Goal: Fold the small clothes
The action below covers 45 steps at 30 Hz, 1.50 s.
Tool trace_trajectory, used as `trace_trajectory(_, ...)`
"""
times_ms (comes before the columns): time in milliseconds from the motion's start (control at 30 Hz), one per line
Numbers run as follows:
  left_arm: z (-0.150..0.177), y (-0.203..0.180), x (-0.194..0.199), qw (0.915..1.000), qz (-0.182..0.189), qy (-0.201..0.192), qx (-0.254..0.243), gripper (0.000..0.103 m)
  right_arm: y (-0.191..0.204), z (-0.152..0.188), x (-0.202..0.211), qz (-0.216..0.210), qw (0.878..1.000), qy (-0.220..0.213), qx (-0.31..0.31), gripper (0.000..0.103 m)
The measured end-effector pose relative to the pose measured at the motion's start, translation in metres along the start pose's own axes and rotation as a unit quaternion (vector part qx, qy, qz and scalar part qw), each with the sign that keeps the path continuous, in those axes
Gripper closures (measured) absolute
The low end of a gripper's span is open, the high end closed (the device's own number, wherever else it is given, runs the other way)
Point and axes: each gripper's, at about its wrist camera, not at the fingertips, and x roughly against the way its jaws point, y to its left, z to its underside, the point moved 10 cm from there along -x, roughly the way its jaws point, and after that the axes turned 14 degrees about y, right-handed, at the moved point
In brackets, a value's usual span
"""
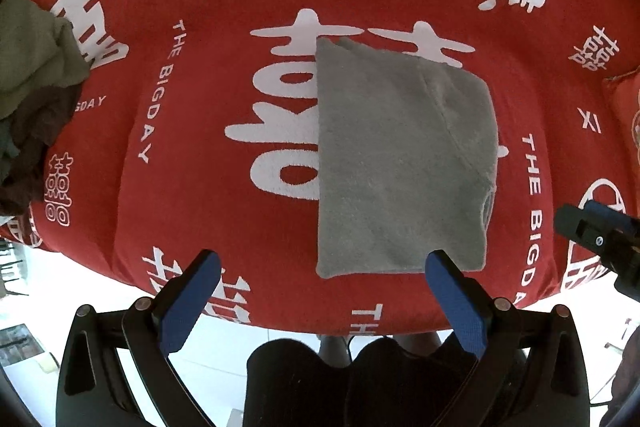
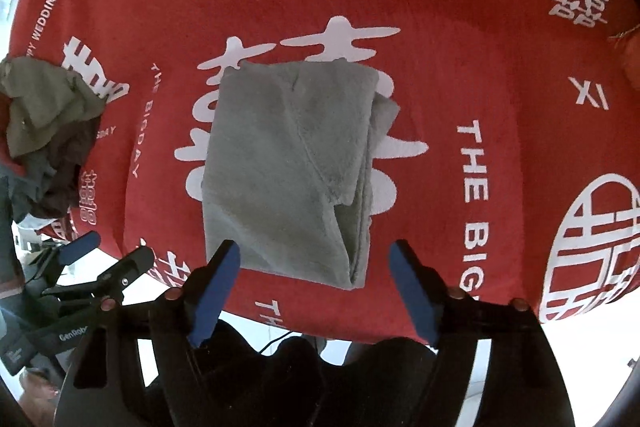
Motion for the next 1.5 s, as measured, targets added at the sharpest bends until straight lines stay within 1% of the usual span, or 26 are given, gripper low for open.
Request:
trace_trajectory(33, 0.0, -0.001, 0.004, 1.0, -0.001, -0.003, -0.001, 0.001, 0.0, -0.001, 0.002, 0.006, 1.0, -0.002, 0.001, 0.017)
trace_trajectory(133, -0.001, -0.005, 0.015, 0.9999, -0.002, -0.012, -0.004, 0.001, 0.003, -0.003, 0.009, 0.018, 1.0, -0.016, 0.012, 0.0)
trace_trajectory(200, -0.001, -0.007, 0.025, 0.9999, -0.004, -0.016, -0.001, 0.001, 0.007, -0.004, 0.013, 0.021, 0.999, -0.02, 0.025, 0.0)
trace_trajectory(267, -0.001, -0.007, 0.032, 0.9998, -0.001, -0.016, 0.012, 0.001, 0.01, -0.005, 0.014, 0.024, 0.999, -0.014, 0.034, 0.0)
trace_trajectory(300, 0.0, -0.006, 0.035, 0.9997, 0.0, -0.016, 0.018, 0.001, 0.011, -0.004, 0.014, 0.022, 0.999, -0.006, 0.036, 0.0)
trace_trajectory(333, 0.0, -0.005, 0.038, 0.9995, 0.002, -0.018, 0.025, 0.001, 0.012, -0.003, 0.011, 0.02, 0.999, 0.011, 0.038, 0.0)
trace_trajectory(400, 0.0, -0.002, 0.04, 0.9992, 0.003, -0.021, 0.033, 0.001, 0.012, 0.0, 0.007, 0.028, 0.998, 0.033, 0.036, 0.0)
trace_trajectory(467, 0.001, 0.001, 0.04, 0.9993, 0.003, -0.018, 0.034, 0.001, 0.011, 0.001, 0.005, 0.036, 0.998, 0.042, 0.033, 0.0)
trace_trajectory(567, -0.003, 0.01, 0.039, 0.9996, -0.013, -0.018, 0.019, 0.001, 0.009, 0.003, 0.005, 0.04, 0.998, 0.051, 0.017, 0.0)
trace_trajectory(633, -0.007, 0.016, 0.039, 0.9998, -0.016, -0.014, 0.007, 0.001, 0.011, 0.002, 0.008, 0.037, 0.998, 0.041, 0.004, 0.0)
trace_trajectory(700, -0.011, 0.024, 0.043, 0.9998, -0.015, -0.015, -0.003, 0.001, 0.012, 0.002, 0.011, 0.046, 0.998, 0.03, -0.013, 0.0)
trace_trajectory(833, -0.018, 0.032, 0.053, 0.9989, -0.022, -0.032, -0.026, 0.001, 0.02, 0.006, 0.016, 0.04, 0.998, 0.011, -0.051, 0.0)
trace_trajectory(900, -0.019, 0.036, 0.058, 0.9987, -0.022, -0.036, -0.031, 0.001, 0.026, 0.01, 0.019, 0.04, 0.997, 0.002, -0.063, 0.0)
trace_trajectory(1000, -0.018, 0.04, 0.064, 0.9986, -0.013, -0.044, -0.027, 0.001, 0.037, 0.014, 0.018, 0.032, 0.997, 0.004, -0.07, 0.0)
trace_trajectory(1200, -0.016, 0.04, 0.06, 0.9989, -0.008, -0.037, -0.028, 0.001, 0.045, 0.01, 0.031, 0.048, 0.997, -0.011, -0.063, 0.0)
trace_trajectory(1333, -0.013, 0.035, 0.052, 0.9992, -0.003, -0.024, -0.031, 0.001, 0.038, 0.01, 0.038, 0.061, 0.995, -0.016, -0.071, 0.0)
trace_trajectory(1500, -0.009, 0.029, 0.043, 0.9992, -0.007, -0.011, -0.038, 0.001, 0.024, 0.013, 0.038, 0.068, 0.994, -0.011, -0.084, 0.0)
